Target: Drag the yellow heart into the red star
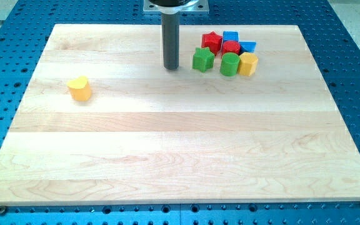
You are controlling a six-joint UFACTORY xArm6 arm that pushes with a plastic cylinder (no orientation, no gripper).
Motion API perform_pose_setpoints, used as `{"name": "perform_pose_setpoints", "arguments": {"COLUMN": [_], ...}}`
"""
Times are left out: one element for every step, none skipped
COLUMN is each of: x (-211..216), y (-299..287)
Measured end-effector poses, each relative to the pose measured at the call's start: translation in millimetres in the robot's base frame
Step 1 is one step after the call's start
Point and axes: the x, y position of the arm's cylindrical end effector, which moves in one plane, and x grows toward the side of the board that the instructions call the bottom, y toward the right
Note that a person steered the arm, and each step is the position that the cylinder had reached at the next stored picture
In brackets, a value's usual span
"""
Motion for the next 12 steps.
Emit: {"name": "perform_pose_setpoints", "arguments": {"x": [0, 0, 32, 117, 116, 72, 54, 40, -9, -12, -12, 2], "y": [37, 52, -6, -92, -217, -183, -106, -76, -29, 3, -53, -36]}}
